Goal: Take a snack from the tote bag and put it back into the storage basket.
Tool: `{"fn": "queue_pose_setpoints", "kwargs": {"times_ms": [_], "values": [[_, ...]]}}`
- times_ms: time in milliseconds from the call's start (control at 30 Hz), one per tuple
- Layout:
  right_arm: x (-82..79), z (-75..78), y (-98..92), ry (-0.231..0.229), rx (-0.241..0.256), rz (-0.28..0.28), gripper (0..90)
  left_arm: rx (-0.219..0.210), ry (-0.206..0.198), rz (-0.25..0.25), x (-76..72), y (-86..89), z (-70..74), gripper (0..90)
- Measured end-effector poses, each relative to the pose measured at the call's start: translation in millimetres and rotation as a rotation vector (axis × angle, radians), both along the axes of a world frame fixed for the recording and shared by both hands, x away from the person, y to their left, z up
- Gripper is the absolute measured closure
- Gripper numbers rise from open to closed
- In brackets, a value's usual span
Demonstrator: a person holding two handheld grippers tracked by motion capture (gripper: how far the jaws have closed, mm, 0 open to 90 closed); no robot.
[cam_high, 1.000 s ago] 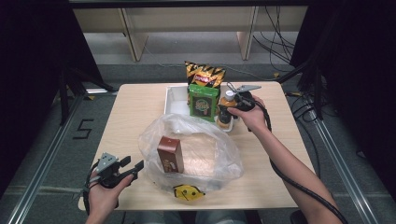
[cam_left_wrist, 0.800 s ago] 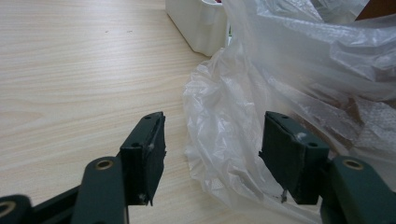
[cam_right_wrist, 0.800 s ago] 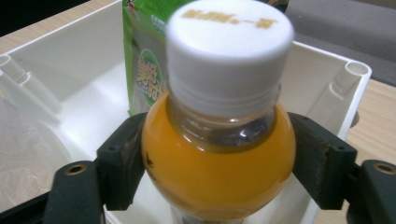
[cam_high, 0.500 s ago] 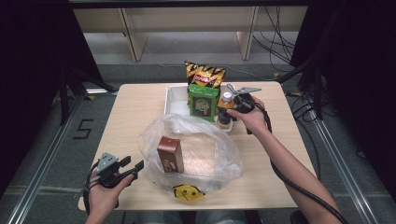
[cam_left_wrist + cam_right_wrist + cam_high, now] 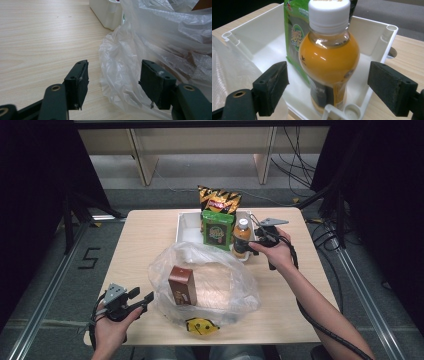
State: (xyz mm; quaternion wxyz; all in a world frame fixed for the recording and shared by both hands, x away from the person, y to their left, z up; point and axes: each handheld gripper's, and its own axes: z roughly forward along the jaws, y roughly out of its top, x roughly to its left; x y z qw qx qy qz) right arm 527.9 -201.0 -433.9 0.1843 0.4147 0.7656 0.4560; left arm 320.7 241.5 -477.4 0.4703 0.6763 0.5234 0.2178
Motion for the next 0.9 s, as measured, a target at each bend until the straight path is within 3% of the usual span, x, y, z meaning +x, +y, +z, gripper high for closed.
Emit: {"fn": "queue_pose_setpoints", "kwargs": {"times_ms": [67, 133, 267, 333, 400, 533, 567, 600, 633, 700, 767, 900], "values": [[-2.6, 1.0, -3.7, -0.012, -0.016, 0.006, 17.2, -0.002, 0.000, 0.002, 0.1, 0.1, -0.5, 39.2], [-9.5, 1.9, -2.6, 0.000, 0.015, 0.007, 17.3, -0.004, -0.001, -0.002, 0.7, 0.6, -1.0, 39.2], [-19.0, 5.0, -2.3, -0.017, 0.026, 0.002, 17.0, -0.002, -0.002, 0.003, 0.0, 0.0, -0.3, 39.2], [-24.4, 6.9, -3.9, -0.026, 0.013, 0.024, 16.8, -0.003, -0.005, 0.005, -0.1, -0.1, 0.1, 39.0], [-31.3, 8.1, -2.1, -0.020, 0.044, 0.031, 16.5, 0.000, -0.004, 0.004, -0.1, 0.0, 0.0, 39.0], [-46.4, 13.9, 0.4, -0.055, 0.059, 0.055, 16.4, 0.002, -0.003, 0.004, -0.3, -0.4, 0.2, 38.9], [-50.5, 16.1, 1.6, -0.029, 0.074, 0.059, 16.4, 0.000, -0.005, 0.005, -0.4, -0.6, 0.5, 38.9], [-53.0, 17.9, 0.6, -0.056, 0.062, 0.076, 16.1, -0.002, -0.007, 0.006, -0.4, -0.7, 0.6, 38.9], [-56.3, 19.2, 2.1, -0.066, 0.080, 0.073, 16.2, -0.003, -0.008, 0.006, -0.5, -0.6, 0.6, 38.8], [-59.6, 21.2, 2.5, -0.065, 0.079, 0.079, 16.2, -0.001, -0.007, 0.006, -0.6, -0.7, 0.6, 38.8], [-69.0, 24.3, 6.0, -0.055, 0.107, 0.106, 16.2, -0.003, -0.008, 0.007, -0.7, -0.9, 0.7, 38.8], [-82.1, 28.5, 11.4, -0.066, 0.099, 0.160, 16.3, 0.004, -0.002, 0.014, -1.3, -0.9, 1.5, 38.7]]}}
